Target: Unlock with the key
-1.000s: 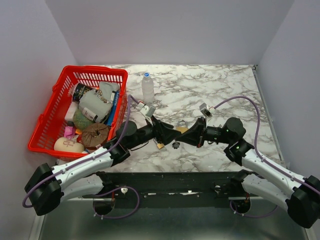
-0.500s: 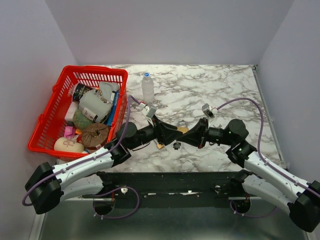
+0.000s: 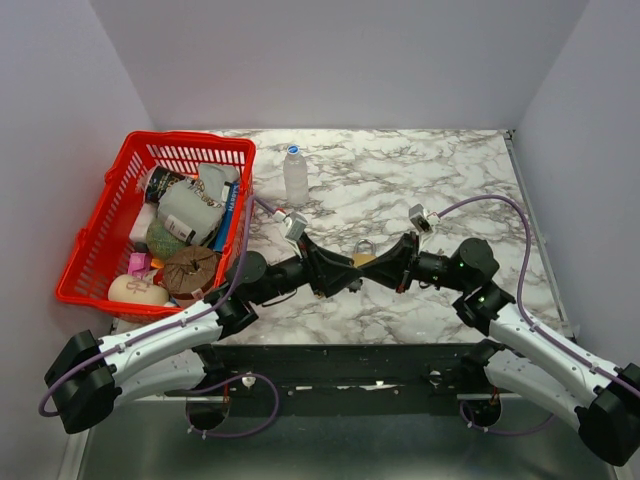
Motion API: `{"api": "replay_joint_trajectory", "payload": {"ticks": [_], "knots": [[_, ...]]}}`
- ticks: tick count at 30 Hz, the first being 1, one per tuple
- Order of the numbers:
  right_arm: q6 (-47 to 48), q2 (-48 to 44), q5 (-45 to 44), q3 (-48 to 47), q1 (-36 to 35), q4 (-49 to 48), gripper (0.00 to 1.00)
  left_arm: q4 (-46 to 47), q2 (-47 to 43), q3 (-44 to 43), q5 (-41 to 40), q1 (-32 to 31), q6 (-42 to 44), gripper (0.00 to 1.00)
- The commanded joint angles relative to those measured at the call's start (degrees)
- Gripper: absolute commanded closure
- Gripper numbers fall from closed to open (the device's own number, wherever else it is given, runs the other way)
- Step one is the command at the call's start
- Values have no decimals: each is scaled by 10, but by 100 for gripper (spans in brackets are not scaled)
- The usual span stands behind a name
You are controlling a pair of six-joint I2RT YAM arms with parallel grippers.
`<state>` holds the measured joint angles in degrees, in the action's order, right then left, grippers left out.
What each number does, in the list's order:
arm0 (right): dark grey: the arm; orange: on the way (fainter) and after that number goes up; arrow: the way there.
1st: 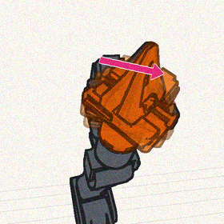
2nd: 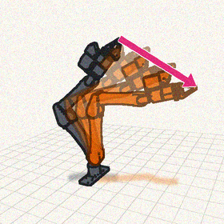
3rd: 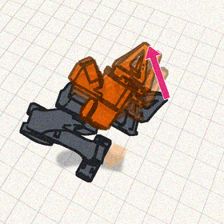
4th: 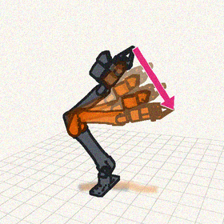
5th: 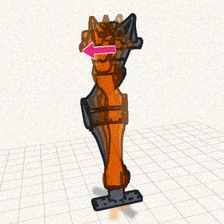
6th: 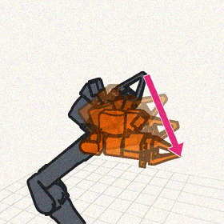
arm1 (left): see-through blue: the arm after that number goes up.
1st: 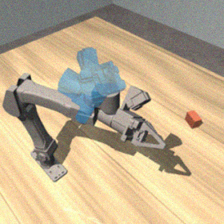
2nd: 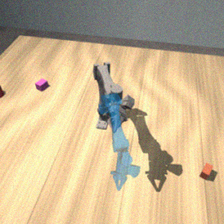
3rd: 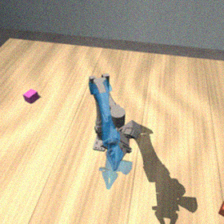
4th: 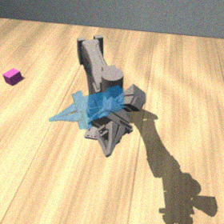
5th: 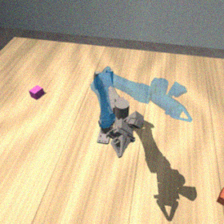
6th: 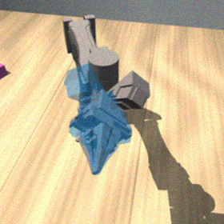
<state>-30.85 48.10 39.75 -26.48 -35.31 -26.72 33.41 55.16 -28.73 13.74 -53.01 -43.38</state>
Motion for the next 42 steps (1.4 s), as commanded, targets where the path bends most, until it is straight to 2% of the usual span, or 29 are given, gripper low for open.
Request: {"api": "replay_joint_trajectory", "payload": {"ticks": [1,8,12,17,18,20,25,35,42], "knots": [[4,4,-5,4,-1,-11,99,25,0,5,1,-4,-4,40],[4,12,7,4,-1,-11,99,43,2,10,-10,-4,-10,55],[3,16,11,5,-1,-16,99,43,1,11,-10,-4,-12,71],[4,11,11,4,-1,-16,99,39,3,11,-11,-4,-13,84],[5,10,12,4,0,-15,99,39,3,11,-11,-4,-13,92],[7,9,12,5,-1,-11,99,39,2,10,-14,-4,-13,100],[16,-3,12,4,-1,6,99,35,-5,13,-20,-5,-12,100],[47,-16,23,-16,-1,55,75,35,-5,13,-9,-4,-7,100],[40,-6,41,-18,0,38,69,37,-3,11,-2,-4,-7,100]]}}
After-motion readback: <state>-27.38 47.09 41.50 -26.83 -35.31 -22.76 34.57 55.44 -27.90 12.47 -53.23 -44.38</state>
